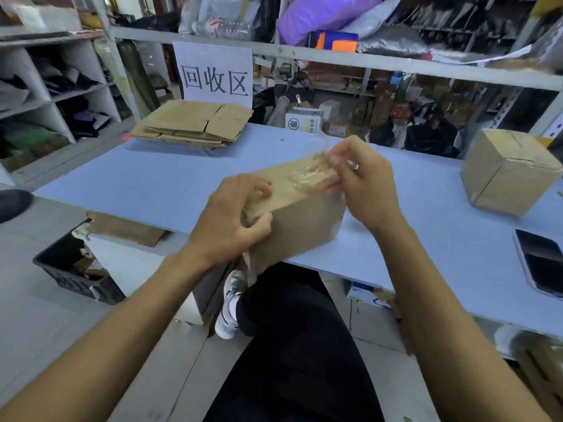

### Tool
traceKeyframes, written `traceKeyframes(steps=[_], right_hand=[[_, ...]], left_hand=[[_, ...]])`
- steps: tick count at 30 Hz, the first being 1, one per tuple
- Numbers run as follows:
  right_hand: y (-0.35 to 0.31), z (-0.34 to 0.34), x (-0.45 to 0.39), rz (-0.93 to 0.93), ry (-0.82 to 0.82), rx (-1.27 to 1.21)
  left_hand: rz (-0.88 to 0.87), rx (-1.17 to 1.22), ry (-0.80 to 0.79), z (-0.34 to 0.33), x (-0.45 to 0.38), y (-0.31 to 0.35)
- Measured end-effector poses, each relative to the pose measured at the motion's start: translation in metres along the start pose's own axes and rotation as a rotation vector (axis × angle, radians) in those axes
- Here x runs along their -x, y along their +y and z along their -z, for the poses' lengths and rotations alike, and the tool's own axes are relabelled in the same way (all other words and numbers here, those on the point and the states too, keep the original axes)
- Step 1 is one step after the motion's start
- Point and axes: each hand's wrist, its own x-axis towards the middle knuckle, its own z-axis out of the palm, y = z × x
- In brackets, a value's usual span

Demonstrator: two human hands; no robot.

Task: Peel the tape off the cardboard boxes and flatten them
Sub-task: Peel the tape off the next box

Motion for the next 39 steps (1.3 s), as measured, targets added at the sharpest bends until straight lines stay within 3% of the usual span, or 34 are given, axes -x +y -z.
traceKeyframes(steps=[4, 7, 10, 14, 17, 19, 21, 24, 27, 31, 35, 37, 39], right_hand=[[-0.004, 0.003, -0.018, 0.014, 0.014, 0.074], [-0.007, -0.015, -0.012, -0.003, -0.108, 0.198], [-0.003, -0.015, -0.01, 0.009, -0.182, 0.17], [-0.001, -0.011, -0.015, 0.0, -0.313, 0.267], [0.003, -0.022, -0.016, 0.008, -0.27, 0.284], [0.005, -0.025, -0.016, 0.019, -0.212, 0.251], [0.004, -0.025, -0.015, 0.03, -0.188, 0.263], [0.006, -0.02, -0.016, 0.018, -0.14, 0.258], [0.009, -0.013, -0.018, -0.086, -0.089, 0.142], [0.014, -0.014, -0.019, -0.089, -0.192, 0.084], [0.016, -0.016, -0.021, -0.015, -0.328, 0.145], [0.016, -0.01, -0.02, -0.053, -0.29, 0.166], [0.02, -0.002, -0.016, -0.097, -0.268, 0.351]], left_hand=[[-0.1, -0.137, -0.2, 0.027, -0.022, -0.021], [-0.059, -0.164, -0.248, 0.021, -0.03, -0.005], [-0.057, -0.223, -0.274, 0.008, -0.038, 0.004], [0.051, -0.133, -0.369, 0.006, -0.053, 0.011], [0.068, -0.128, -0.489, 0.017, -0.065, 0.012], [-0.017, -0.079, -0.373, 0.019, -0.074, 0.013], [-0.123, 0.006, -0.082, 0.012, -0.085, 0.022], [0.001, 0.196, 0.163, -0.01, -0.102, 0.037], [0.139, 0.277, 0.064, -0.025, -0.103, 0.034], [0.091, 0.305, -0.218, -0.024, -0.09, 0.027], [0.153, 0.356, -0.255, -0.023, -0.097, 0.025], [0.157, 0.369, -0.275, -0.023, -0.098, 0.021], [0.159, 0.421, -0.27, -0.021, -0.097, 0.018]])
